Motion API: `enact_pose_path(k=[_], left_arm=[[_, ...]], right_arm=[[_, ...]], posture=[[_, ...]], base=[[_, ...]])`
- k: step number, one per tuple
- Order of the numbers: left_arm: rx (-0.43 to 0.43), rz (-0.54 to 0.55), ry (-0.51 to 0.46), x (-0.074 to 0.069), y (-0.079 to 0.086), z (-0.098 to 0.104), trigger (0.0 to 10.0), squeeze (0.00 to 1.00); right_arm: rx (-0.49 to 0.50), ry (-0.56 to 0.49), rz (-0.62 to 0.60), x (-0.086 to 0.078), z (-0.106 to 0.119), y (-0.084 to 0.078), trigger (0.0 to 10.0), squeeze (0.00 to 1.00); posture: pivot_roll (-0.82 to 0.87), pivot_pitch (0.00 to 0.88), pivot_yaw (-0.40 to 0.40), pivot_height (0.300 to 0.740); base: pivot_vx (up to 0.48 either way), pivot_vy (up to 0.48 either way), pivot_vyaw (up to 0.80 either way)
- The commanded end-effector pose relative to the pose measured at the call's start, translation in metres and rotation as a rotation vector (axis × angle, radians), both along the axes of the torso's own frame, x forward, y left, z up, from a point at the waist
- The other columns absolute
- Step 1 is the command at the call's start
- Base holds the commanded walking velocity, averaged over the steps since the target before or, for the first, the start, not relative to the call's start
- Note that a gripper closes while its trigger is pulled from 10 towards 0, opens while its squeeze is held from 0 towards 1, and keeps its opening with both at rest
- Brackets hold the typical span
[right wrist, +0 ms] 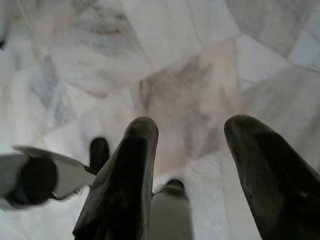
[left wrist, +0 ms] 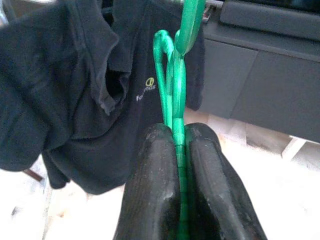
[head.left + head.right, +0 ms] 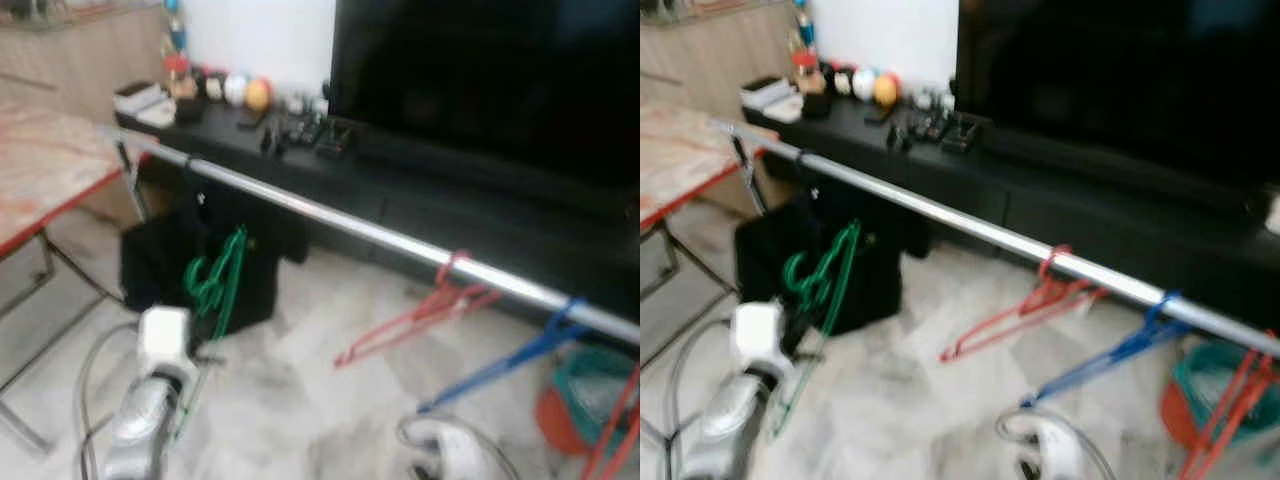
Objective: Hang hanger
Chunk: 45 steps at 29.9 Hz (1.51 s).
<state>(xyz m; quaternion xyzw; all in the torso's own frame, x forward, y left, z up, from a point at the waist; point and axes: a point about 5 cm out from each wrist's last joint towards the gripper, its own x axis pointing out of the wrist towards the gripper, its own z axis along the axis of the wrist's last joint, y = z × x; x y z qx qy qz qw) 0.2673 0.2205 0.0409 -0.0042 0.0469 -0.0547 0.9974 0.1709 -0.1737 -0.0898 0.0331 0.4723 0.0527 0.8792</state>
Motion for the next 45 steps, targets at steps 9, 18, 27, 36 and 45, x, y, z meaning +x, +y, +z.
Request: enact_pose_path(k=[9,18,27,36,45], left_arm=[[-0.035,-0.174,-0.001,0.005,-0.022,0.009,10.0,0.0],[-0.009,-0.323,0.001,0.013,-0.03,0.024,10.0,0.0],[-0.019,-0.414,-0.033,0.03,-0.038,0.044,10.0,0.0],[-0.046,-0.407,-0.036,0.045,-0.04,0.05,10.0,0.0],[-0.064,-0.415,0.024,0.064,-0.05,0.049,10.0,0.0]], right_arm=[[-0.026,0.028,-0.02,-0.007,-0.002,-0.014,10.0,0.0],[-0.027,0.031,-0.013,-0.007,-0.002,-0.014,10.0,0.0],[-0.026,0.032,-0.012,-0.007,-0.002,-0.013,10.0,0.0],[-0.022,0.031,-0.014,-0.007,-0.002,-0.01,10.0,0.0],[-0.018,0.03,-0.022,-0.007,-0.003,-0.009,10.0,0.0]], posture=[[-0.06,0.0,-0.024,0.74],[-0.05,0.0,-0.025,0.74],[-0.06,0.0,-0.015,0.74],[-0.06,0.0,0.001,0.74],[-0.07,0.0,0.016,0.74]], base=[[0.142,0.0,0.0],[0.0,0.0,0.0],[0.0,0.0,0.0],[0.0,0.0,0.0],[0.0,0.0,0.0]])
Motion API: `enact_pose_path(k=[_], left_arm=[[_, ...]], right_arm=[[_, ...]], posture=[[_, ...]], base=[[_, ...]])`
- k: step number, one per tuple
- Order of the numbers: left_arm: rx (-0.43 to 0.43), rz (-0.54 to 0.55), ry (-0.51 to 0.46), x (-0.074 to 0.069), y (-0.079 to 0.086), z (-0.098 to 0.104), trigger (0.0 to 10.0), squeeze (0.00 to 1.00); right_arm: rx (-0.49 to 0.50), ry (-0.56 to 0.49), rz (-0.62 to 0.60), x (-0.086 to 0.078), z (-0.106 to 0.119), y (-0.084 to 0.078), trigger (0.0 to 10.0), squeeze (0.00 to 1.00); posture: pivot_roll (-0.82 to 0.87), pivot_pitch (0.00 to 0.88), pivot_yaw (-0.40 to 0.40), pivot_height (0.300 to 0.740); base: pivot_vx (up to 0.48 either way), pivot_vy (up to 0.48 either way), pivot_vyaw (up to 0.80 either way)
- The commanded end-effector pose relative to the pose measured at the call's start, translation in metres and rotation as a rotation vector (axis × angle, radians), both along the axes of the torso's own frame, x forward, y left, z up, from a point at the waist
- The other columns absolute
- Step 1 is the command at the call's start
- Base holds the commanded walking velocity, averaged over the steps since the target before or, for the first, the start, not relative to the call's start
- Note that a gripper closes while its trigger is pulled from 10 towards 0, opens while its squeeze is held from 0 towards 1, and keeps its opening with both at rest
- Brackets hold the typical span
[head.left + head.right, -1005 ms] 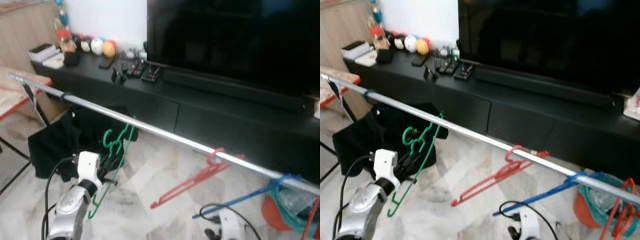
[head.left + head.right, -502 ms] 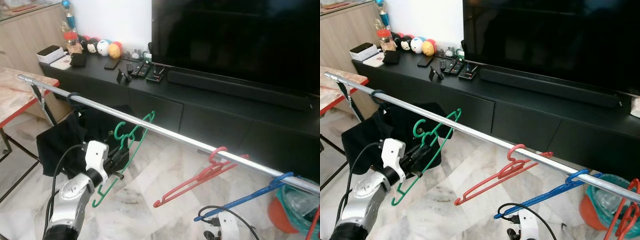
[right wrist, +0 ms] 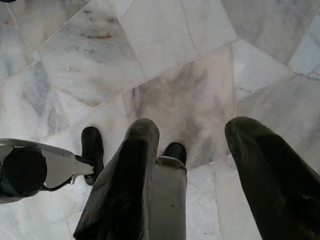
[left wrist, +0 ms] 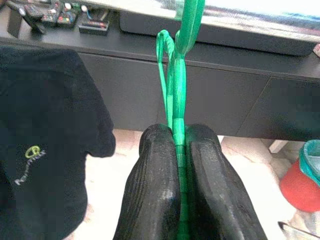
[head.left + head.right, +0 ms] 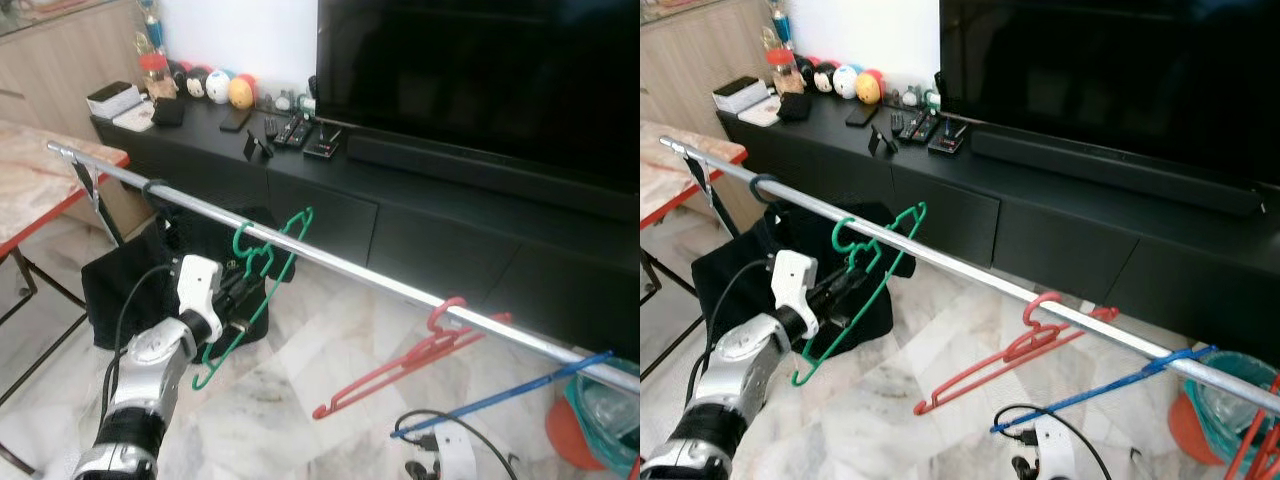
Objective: Hang hanger
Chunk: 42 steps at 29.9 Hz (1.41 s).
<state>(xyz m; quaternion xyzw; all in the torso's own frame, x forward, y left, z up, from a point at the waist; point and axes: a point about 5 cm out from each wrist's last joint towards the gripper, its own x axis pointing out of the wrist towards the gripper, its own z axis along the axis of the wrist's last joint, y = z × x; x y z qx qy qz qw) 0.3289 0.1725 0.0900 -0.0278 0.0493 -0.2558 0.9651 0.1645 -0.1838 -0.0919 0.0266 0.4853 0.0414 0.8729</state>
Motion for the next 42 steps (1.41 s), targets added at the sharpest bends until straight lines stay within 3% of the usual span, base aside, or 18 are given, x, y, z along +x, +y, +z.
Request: enact_pose_path(k=[1,4,7,13,28,31,38,39,40,41,42], left_arm=[[0.005,-0.01,0.014,0.003,-0.002,0.0,10.0,0.0],[-0.003,-0.094,0.032,0.006,-0.01,0.002,10.0,0.0],[0.05,-0.18,0.044,0.007,-0.018,0.001,10.0,0.0],[0.075,-0.21,0.072,0.008,-0.02,-0.002,10.0,0.0],[0.128,-0.168,0.111,0.005,-0.017,-0.015,10.0,0.0],[0.221,-0.117,0.147,0.006,-0.013,-0.022,10.0,0.0],[0.222,-0.033,0.153,0.007,-0.009,-0.027,10.0,0.0],[0.219,-0.031,0.154,0.006,-0.008,-0.027,10.0,0.1],[0.219,-0.031,0.154,0.006,-0.008,-0.027,10.0,0.1],[0.218,-0.027,0.155,0.005,-0.007,-0.028,10.0,0.5],[0.214,-0.019,0.153,0.004,-0.007,-0.03,10.0,0.97]], right_arm=[[0.005,0.001,-0.01,-0.001,-0.001,0.001,10.0,0.0],[0.009,0.0,-0.016,-0.002,-0.001,0.002,10.0,0.0],[0.01,0.002,-0.016,-0.002,-0.001,0.002,10.0,0.0],[0.009,0.002,-0.013,-0.002,-0.001,0.003,10.0,0.0],[0.009,0.003,-0.012,-0.002,-0.001,0.003,10.0,0.0],[0.01,0.004,-0.01,-0.002,-0.001,0.003,10.0,0.0],[0.012,0.003,-0.013,-0.002,-0.001,0.003,10.0,0.0],[0.011,0.002,-0.014,-0.002,-0.001,0.003,10.0,0.0],[0.011,0.002,-0.014,-0.002,-0.001,0.003,10.0,0.0],[0.011,0.003,-0.014,-0.002,-0.001,0.003,10.0,0.0],[0.011,0.003,-0.013,-0.002,-0.001,0.003,10.0,0.0]], posture=[[-0.07,0.0,0.016,0.74],[-0.07,0.0,0.021,0.74],[-0.07,0.0,0.024,0.74],[-0.07,0.0,0.028,0.74],[-0.07,0.0,0.024,0.74],[-0.06,0.0,0.022,0.74],[-0.07,0.0,0.023,0.74],[-0.07,0.0,0.023,0.74],[-0.07,0.0,0.023,0.74],[-0.07,0.0,0.023,0.74],[-0.07,0.0,0.021,0.74]], base=[[0.0,0.0,0.0],[0.0,0.0,0.0],[0.0,0.0,0.0],[0.0,0.0,0.0],[0.0,0.0,0.0],[0.0,0.0,0.0],[0.0,0.0,0.0],[0.0,0.0,0.0],[0.0,0.0,0.0],[0.0,0.0,0.0],[0.0,0.0,0.0]])
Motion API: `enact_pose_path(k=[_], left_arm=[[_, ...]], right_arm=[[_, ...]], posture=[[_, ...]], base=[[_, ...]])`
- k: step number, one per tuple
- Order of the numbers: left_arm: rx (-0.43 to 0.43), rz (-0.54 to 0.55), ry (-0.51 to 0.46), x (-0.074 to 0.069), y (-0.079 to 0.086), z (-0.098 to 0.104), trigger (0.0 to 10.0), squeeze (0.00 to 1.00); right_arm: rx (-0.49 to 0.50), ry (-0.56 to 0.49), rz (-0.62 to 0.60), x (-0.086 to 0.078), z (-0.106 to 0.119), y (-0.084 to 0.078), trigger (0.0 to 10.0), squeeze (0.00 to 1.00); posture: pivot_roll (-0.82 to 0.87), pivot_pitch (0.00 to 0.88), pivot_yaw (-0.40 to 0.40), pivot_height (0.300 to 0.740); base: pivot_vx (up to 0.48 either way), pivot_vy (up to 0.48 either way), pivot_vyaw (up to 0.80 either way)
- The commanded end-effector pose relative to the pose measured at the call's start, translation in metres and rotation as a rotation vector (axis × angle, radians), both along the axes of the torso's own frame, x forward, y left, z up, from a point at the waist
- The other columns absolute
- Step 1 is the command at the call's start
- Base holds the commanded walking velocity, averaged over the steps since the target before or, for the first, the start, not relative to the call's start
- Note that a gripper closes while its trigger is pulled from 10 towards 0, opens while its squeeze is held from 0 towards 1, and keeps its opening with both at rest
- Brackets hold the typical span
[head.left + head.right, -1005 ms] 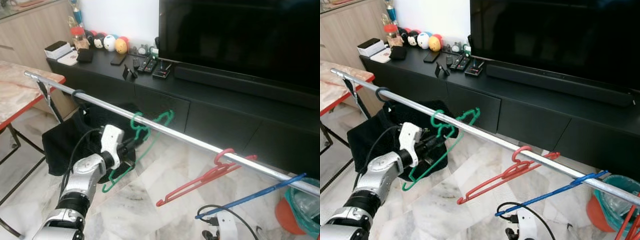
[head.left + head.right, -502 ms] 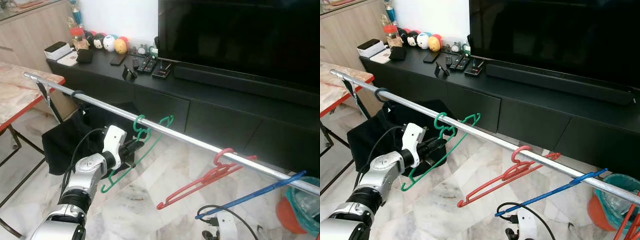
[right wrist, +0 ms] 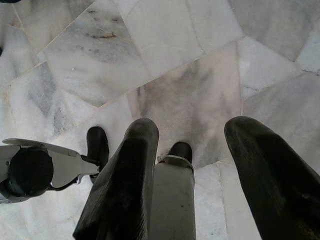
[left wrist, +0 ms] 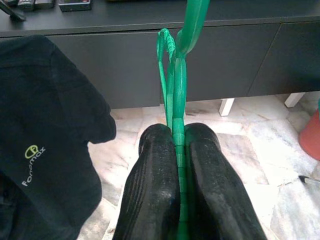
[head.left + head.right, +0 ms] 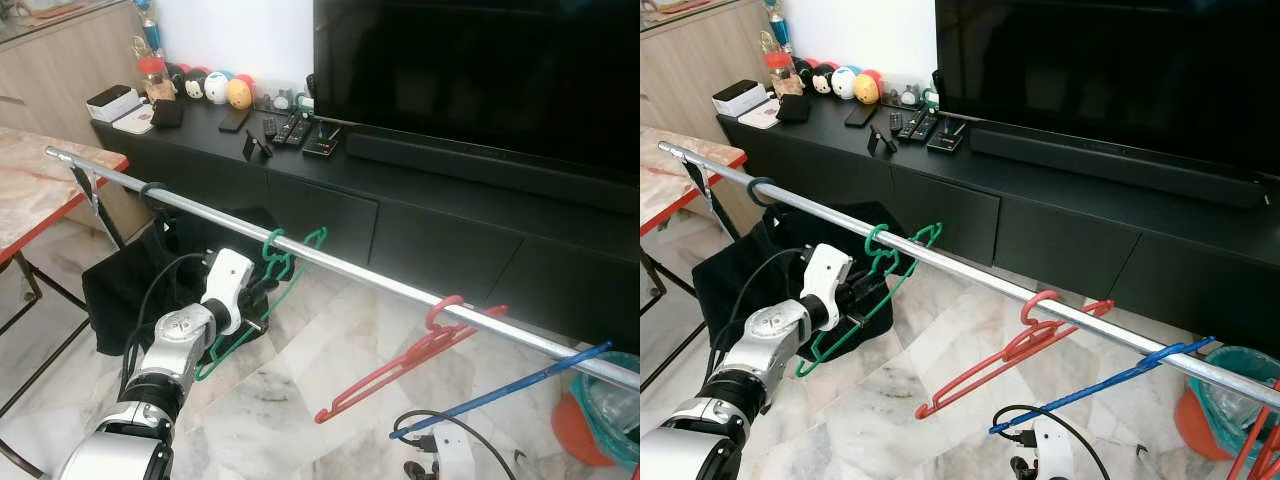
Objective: Hang hanger
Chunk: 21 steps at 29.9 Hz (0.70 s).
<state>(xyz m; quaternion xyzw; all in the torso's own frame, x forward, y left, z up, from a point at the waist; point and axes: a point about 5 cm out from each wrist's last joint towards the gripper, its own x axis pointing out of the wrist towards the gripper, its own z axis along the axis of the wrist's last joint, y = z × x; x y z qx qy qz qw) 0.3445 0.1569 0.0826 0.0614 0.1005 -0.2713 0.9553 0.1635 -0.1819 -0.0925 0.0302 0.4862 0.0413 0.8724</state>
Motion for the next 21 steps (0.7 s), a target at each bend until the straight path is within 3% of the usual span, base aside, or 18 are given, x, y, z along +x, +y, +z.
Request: enact_pose_path(k=[1,11,21], left_arm=[[0.019,0.041,0.094,-0.012,0.009,-0.023,10.0,0.97],[-0.014,0.082,0.044,-0.013,0.014,-0.02,10.0,0.94],[-0.107,0.101,-0.101,-0.03,0.025,-0.004,10.0,0.96]], right_arm=[[0.006,0.001,-0.009,-0.001,0.0,0.001,10.0,0.0],[0.004,0.0,-0.006,-0.001,0.0,0.0,10.0,0.0],[0.005,-0.001,-0.008,-0.001,0.0,0.0,10.0,0.0]], posture=[[-0.07,0.0,0.021,0.74],[-0.06,0.0,0.019,0.74],[-0.06,0.0,0.017,0.74]], base=[[0.0,0.0,0.0],[0.0,0.0,0.0],[0.0,0.0,0.0]])
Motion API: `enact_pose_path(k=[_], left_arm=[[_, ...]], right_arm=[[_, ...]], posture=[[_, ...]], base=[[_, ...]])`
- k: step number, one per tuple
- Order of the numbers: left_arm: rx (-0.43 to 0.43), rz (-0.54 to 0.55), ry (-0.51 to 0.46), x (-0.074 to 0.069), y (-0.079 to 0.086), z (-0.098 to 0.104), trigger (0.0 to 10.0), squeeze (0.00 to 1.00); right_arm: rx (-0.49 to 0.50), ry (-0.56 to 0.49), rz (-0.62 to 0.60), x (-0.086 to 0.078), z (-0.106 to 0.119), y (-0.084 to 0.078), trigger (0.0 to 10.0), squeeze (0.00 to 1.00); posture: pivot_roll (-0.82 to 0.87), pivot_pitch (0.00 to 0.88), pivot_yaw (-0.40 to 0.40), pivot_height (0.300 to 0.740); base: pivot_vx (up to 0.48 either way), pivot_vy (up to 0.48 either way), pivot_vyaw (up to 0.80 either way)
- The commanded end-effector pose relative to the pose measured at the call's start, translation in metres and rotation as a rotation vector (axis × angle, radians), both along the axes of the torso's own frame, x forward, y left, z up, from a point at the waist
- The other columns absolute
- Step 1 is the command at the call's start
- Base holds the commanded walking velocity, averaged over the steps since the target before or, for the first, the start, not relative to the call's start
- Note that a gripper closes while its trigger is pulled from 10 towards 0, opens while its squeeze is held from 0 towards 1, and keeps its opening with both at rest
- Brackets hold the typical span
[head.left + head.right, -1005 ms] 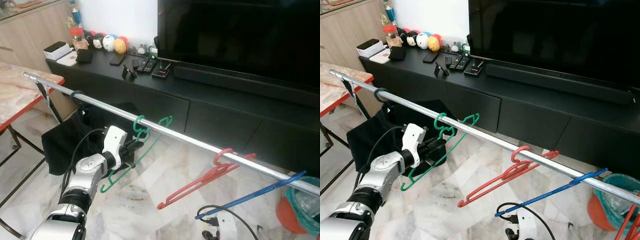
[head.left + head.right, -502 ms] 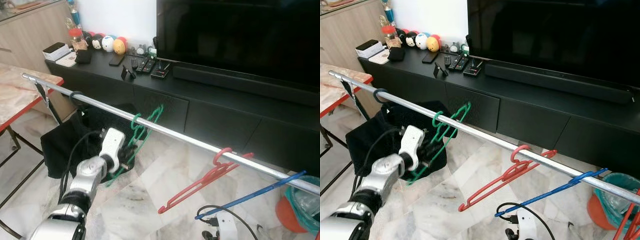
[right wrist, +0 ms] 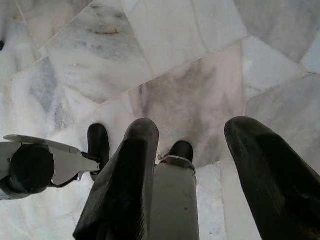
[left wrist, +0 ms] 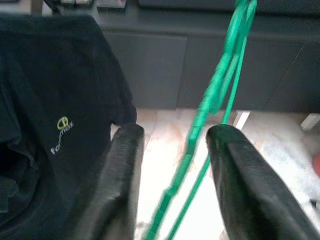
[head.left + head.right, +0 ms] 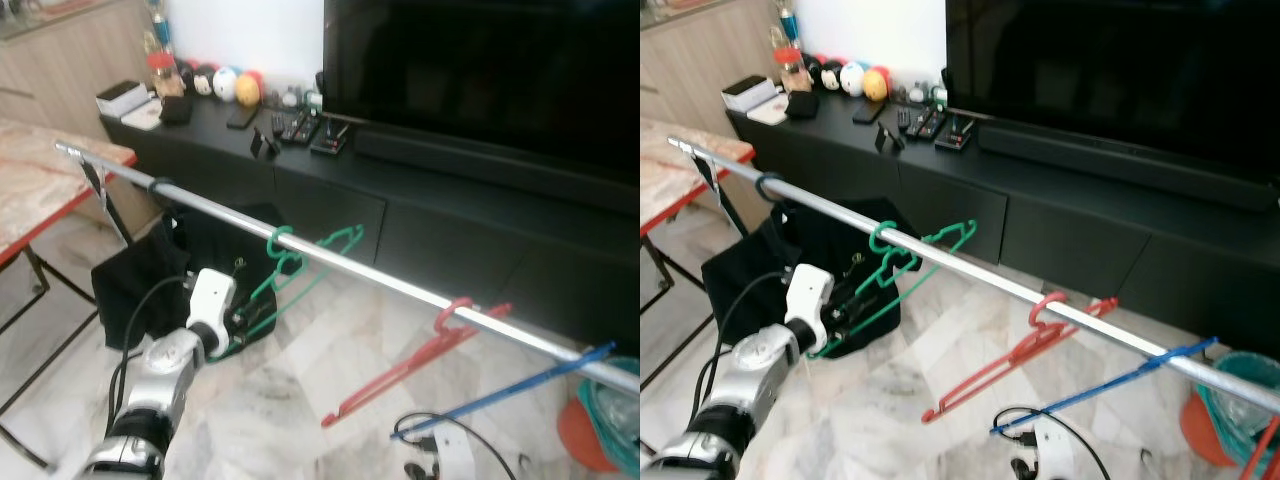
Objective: Hang hanger
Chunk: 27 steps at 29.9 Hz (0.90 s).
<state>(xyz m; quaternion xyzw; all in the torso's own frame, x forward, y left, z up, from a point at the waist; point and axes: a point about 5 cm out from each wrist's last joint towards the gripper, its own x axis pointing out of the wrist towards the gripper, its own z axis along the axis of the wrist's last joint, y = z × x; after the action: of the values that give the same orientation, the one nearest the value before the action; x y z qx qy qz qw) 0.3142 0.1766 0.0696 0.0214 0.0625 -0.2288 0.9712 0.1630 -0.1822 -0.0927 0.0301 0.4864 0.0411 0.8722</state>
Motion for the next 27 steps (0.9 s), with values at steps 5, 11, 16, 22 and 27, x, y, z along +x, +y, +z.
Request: enact_pose_path(k=[5,11,16,22,27], left_arm=[[-0.062,0.04,-0.1,-0.015,0.014,0.021,10.0,0.97],[-0.071,0.075,-0.122,-0.037,0.023,0.028,10.0,0.95],[-0.015,0.392,-0.128,-0.067,0.054,0.009,10.0,0.0],[0.097,0.505,-0.02,-0.094,0.065,-0.021,10.0,0.0],[0.157,0.563,0.23,-0.122,0.074,-0.069,10.0,0.0]], right_arm=[[0.004,-0.001,-0.006,-0.001,0.0,0.0,10.0,0.0],[0.001,-0.002,-0.002,0.0,0.0,-0.001,10.0,0.0],[-0.001,-0.003,-0.002,0.0,0.0,-0.002,10.0,0.0],[-0.002,-0.002,0.001,0.0,0.0,-0.002,10.0,0.0],[-0.005,-0.001,0.004,0.001,0.0,-0.001,10.0,0.0]], posture=[[-0.05,0.0,0.012,0.74],[-0.05,0.0,0.01,0.74],[-0.05,0.0,0.01,0.74],[-0.04,0.0,0.004,0.74],[-0.03,0.0,0.001,0.74]], base=[[0.0,0.0,0.0],[0.0,0.0,0.0],[0.0,0.0,0.0],[0.0,0.0,0.0],[0.0,0.0,0.0]])
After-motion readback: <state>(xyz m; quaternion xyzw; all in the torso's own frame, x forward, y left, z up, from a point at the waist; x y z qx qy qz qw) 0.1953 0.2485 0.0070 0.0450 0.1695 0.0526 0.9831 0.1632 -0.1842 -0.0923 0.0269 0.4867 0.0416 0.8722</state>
